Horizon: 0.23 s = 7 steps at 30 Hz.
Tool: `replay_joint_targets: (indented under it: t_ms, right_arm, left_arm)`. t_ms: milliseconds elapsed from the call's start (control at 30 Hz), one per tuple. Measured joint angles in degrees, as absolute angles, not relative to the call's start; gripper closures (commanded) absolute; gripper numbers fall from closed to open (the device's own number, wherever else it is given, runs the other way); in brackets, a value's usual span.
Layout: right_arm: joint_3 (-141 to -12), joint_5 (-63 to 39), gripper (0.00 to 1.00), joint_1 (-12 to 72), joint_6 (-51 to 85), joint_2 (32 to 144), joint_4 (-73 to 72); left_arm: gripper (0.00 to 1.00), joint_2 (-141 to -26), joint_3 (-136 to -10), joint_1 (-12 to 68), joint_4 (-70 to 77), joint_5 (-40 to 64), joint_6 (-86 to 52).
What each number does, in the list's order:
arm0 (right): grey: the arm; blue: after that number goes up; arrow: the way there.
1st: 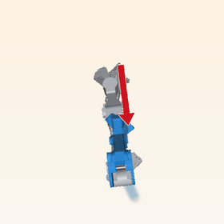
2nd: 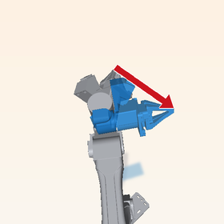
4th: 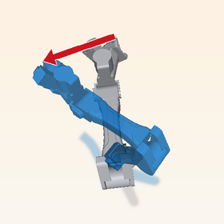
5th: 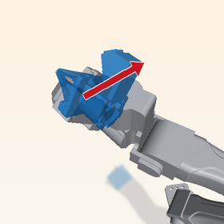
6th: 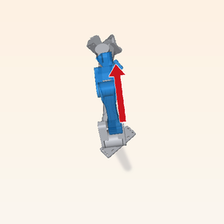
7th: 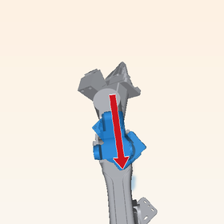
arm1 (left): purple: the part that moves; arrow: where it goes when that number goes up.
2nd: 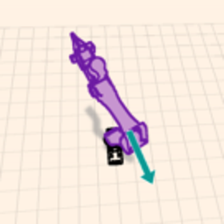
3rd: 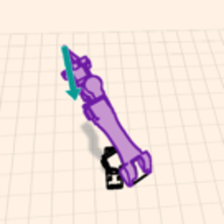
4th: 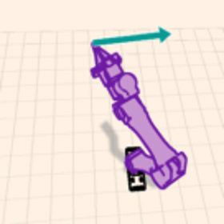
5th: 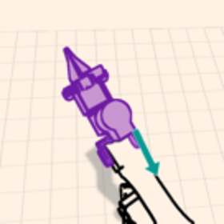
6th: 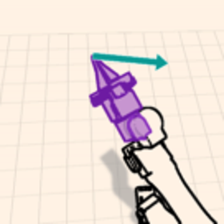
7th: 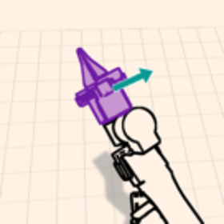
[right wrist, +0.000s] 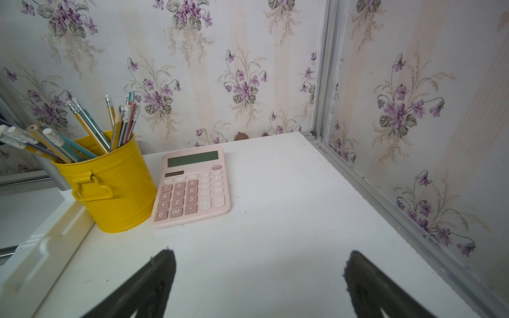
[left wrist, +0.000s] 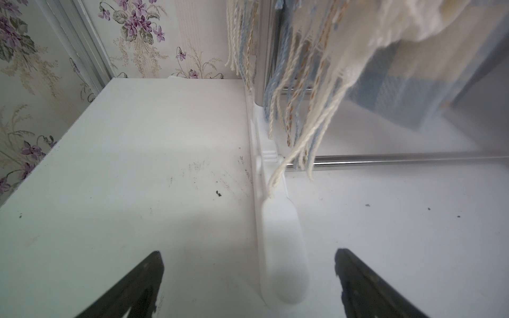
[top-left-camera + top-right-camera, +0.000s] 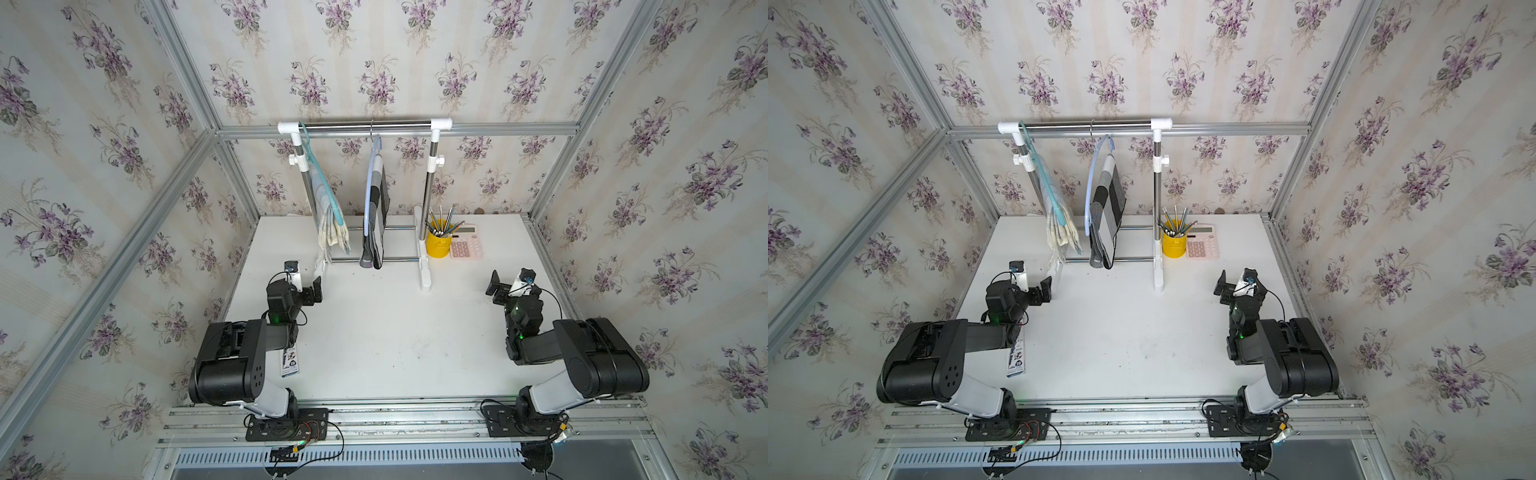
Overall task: Hang the scarf on the hanger
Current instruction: Reset both arms
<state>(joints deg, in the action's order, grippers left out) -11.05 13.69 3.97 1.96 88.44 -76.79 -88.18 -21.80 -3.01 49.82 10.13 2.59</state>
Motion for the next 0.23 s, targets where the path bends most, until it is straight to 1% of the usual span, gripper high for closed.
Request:
replay_joint_targets:
  t_ms: [233]
  right_arm:
    - [-11.77, 12.97, 0.00, 3.97, 1.91, 88.60, -76.16]
  left_arm:
    - [0.02, -88.18, -21.80, -3.01, 49.82, 10.13, 2.68]
